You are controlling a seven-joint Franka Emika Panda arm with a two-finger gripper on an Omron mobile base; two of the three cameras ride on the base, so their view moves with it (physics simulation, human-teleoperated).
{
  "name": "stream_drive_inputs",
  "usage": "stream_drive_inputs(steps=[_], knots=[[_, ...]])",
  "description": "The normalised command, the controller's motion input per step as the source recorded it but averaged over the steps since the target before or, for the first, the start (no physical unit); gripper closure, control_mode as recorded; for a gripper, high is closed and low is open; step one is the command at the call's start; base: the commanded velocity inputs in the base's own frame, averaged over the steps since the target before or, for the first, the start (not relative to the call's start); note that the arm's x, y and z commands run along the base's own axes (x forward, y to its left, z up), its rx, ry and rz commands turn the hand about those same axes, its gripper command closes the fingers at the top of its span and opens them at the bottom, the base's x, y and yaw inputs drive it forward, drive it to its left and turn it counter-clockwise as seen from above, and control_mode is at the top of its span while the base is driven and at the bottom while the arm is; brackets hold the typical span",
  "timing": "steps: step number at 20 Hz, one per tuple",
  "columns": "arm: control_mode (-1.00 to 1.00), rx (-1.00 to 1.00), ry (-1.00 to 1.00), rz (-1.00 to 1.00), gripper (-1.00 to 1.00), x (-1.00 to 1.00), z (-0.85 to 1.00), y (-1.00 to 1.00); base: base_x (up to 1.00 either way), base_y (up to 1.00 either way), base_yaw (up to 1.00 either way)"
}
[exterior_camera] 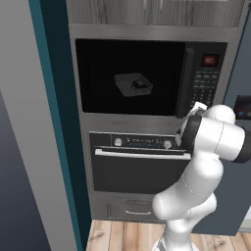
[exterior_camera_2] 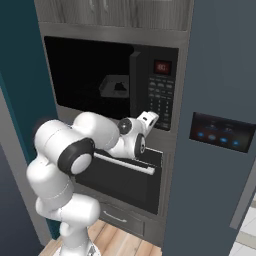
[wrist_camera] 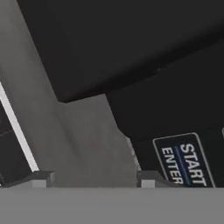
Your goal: Place the tupperware containing the fish and tomato meal in the microwave. Close the microwave door and press the start button to reheat the meal.
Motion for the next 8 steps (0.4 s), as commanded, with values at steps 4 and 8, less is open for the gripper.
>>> stream_drive_inputs(steps=[4, 8], knots=[[-1.0, 0.0, 0.0, 0.03, -1.0, 0.61, 0.0, -0.03, 0.0, 0.0, 0.0], [-1.0, 0.0, 0.06, 0.0, -1.0, 0.43, 0.0, 0.03, 0.0, 0.0, 0.0]])
